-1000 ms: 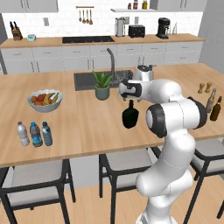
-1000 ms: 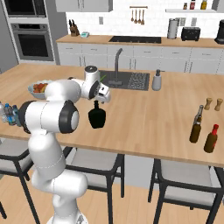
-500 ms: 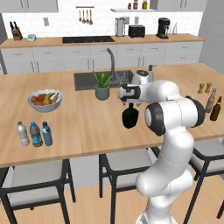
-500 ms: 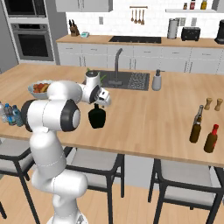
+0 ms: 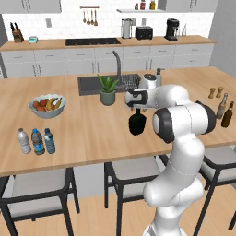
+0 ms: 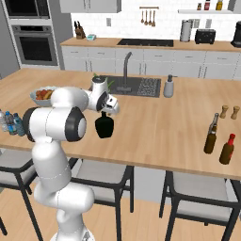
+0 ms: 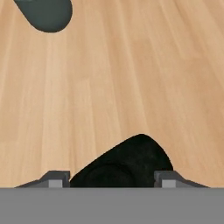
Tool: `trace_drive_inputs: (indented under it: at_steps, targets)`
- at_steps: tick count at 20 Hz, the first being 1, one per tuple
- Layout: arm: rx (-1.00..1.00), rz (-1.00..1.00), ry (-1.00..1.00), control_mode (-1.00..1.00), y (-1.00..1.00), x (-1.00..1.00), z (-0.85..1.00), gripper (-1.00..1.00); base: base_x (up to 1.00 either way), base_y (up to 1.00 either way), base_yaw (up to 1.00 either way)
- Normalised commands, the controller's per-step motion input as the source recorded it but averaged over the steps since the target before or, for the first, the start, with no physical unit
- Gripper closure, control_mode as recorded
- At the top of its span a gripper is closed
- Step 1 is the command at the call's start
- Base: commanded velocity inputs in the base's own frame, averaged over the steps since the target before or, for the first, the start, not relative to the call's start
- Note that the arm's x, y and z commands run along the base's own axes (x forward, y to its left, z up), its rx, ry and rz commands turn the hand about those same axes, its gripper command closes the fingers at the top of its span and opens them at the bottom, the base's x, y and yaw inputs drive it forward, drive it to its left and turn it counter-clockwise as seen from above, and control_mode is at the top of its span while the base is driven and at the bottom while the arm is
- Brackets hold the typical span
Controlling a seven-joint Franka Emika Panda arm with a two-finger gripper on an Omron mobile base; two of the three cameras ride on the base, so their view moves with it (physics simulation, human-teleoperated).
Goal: Move the plastic bottles in the middle to the plastics group, and the glass bottles in the middle to the glass group.
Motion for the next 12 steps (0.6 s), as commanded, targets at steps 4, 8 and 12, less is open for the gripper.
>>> trace_drive_inputs:
  at_steps: [4,8,12]
  targets:
    - [0.0,0.0,0.0,-1.0,0.0,0.0,0.0,1.0,0.0,0.0,0.0]
    - [-0.03,0.0,0.0,-1.0,0.0,0.0,0.04,1.0,0.0,0.0,0.0]
    - [-0.07,0.0,0.0,-1.0,-0.27,0.0,0.29,1.0,0.0,0.0,0.0]
